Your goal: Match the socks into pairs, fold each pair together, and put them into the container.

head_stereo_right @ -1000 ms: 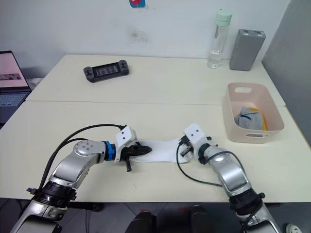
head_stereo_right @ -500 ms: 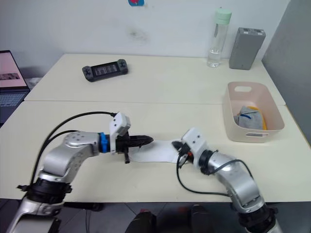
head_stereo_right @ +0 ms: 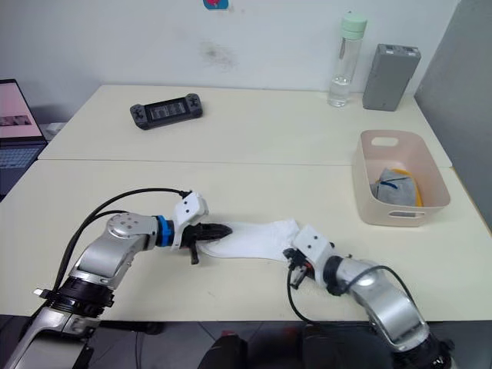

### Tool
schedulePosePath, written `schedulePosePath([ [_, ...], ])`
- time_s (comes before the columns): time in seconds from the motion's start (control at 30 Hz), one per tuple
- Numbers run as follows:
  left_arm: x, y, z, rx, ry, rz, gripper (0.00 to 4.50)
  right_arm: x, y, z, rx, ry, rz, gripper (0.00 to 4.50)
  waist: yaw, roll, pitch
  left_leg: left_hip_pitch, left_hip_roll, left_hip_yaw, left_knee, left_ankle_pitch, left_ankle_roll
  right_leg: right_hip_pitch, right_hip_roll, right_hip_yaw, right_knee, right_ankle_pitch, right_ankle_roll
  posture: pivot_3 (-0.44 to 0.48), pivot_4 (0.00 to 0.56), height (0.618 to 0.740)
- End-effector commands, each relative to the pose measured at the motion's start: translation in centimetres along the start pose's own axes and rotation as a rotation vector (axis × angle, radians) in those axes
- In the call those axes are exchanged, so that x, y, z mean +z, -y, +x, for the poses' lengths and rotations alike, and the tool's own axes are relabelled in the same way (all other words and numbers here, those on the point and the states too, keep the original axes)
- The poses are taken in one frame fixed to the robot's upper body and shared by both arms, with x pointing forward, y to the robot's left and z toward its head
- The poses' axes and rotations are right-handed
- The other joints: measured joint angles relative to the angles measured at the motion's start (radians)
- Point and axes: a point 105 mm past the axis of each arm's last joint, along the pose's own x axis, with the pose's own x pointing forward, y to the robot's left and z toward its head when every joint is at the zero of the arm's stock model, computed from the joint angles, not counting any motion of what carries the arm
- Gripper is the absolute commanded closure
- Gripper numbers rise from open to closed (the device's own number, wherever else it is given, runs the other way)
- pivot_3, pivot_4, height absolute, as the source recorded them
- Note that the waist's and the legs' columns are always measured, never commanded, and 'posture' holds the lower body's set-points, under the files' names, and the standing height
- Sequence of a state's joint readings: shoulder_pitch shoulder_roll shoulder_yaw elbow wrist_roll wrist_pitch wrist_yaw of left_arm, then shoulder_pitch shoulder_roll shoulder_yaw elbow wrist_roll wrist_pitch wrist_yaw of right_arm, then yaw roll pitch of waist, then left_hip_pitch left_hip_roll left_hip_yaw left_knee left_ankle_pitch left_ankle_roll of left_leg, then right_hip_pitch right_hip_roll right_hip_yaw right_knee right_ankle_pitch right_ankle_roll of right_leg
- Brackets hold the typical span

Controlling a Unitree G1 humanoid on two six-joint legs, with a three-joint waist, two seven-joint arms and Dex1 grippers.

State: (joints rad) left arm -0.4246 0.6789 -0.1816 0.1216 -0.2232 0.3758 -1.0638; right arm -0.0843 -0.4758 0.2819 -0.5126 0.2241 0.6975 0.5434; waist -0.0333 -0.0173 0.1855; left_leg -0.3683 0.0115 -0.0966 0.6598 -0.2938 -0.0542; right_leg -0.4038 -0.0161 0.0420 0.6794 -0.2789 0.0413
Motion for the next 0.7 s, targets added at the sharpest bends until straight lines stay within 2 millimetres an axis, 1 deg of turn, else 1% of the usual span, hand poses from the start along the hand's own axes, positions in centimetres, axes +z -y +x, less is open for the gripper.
schedulePosePath([
  [0.03,-0.2,0.8,-0.1,-0.04,-0.007,-0.013,4.5,5.3,1.2,-1.7,-0.081,0.25,0.012,4.47,-0.004,0.0,0.0,0.0,0.0,0.0,0.0,0.0,0.0,0.0,0.0,0.0,0.0,0.0,0.001,0.0,0.15,0.74],
  [0.07,-0.5,0.8,-0.1,-0.045,-0.019,-0.009,4.5,5.5,1.7,-2.2,-0.105,0.261,0.029,4.47,-0.006,0.0,0.0,0.0,0.001,0.001,0.0,0.0,0.0,-0.001,0.001,0.001,0.0,-0.001,0.001,0.0,0.15,0.74],
  [0.13,-1.2,0.8,-0.1,-0.042,-0.044,0.0,4.5,5.2,3.1,-3.0,-0.182,0.25,0.066,4.47,-0.003,0.0,0.0,0.0,0.001,0.0,0.0,0.0,0.0,0.0,0.001,0.001,0.001,0.0,0.001,0.0,0.15,0.74],
  [0.2,-1.6,0.8,-0.2,-0.04,-0.054,-0.007,4.5,4.2,4.3,-3.6,-0.245,0.218,0.1,4.11,0.0,0.0,0.0,0.0,0.0,0.0,0.0,0.0,0.0,0.0,0.001,0.001,0.0,0.001,-0.001,0.0,0.15,0.74],
  [0.23,-1.7,0.8,-0.2,-0.041,-0.054,-0.013,4.5,3.7,4.5,-3.7,-0.254,0.199,0.115,3.89,0.001,0.0,0.0,0.0,0.0,0.0,0.0,0.0,0.0,0.0,0.0,0.001,0.0,0.001,-0.002,0.0,0.15,0.74],
  [0.33,-2.0,1.1,-0.2,-0.056,-0.065,-0.005,4.5,2.3,4.5,-3.3,-0.262,0.144,0.147,2.9,-0.002,0.0,0.0,0.001,0.0,0.001,0.0,0.0,0.0,0.0,0.0,0.001,0.0,0.001,-0.002,0.0,0.15,0.74],
  [0.4,-2.2,1.2,-0.2,-0.062,-0.071,0.004,4.5,1.8,4.5,-2.9,-0.271,0.125,0.162,2.17,-0.005,0.0,0.0,0.001,0.001,0.001,-0.001,0.0,0.0,0.0,0.001,0.001,0.001,0.001,-0.002,0.0,0.15,0.74],
  [0.53,-2.2,1.1,-0.3,-0.054,-0.067,0.001,4.5,1.2,3.8,-1.5,-0.246,0.101,0.221,0.77,-0.008,0.0,0.0,0.001,0.0,0.001,0.0,0.0,0.0,0.0,0.001,0.001,0.001,0.001,-0.002,0.0,0.15,0.74],
  [0.6,-2.3,1.2,-0.4,-0.053,-0.067,-0.001,4.5,1.1,3.7,-0.8,-0.242,0.095,0.232,0.77,-0.009,0.0,0.0,0.001,0.001,0.001,0.0,0.0,0.0,0.0,0.001,0.001,0.001,0.001,-0.002,0.0,0.15,0.74],
  [0.7,-2.5,1.4,-0.4,-0.061,-0.07,0.0,4.5,0.4,4.1,0.2,-0.263,0.047,0.239,0.77,-0.01,0.0,0.0,0.001,0.001,0.002,0.0,0.0,0.0,0.0,0.001,0.002,0.001,0.001,-0.002,0.0,0.15,0.74],
])
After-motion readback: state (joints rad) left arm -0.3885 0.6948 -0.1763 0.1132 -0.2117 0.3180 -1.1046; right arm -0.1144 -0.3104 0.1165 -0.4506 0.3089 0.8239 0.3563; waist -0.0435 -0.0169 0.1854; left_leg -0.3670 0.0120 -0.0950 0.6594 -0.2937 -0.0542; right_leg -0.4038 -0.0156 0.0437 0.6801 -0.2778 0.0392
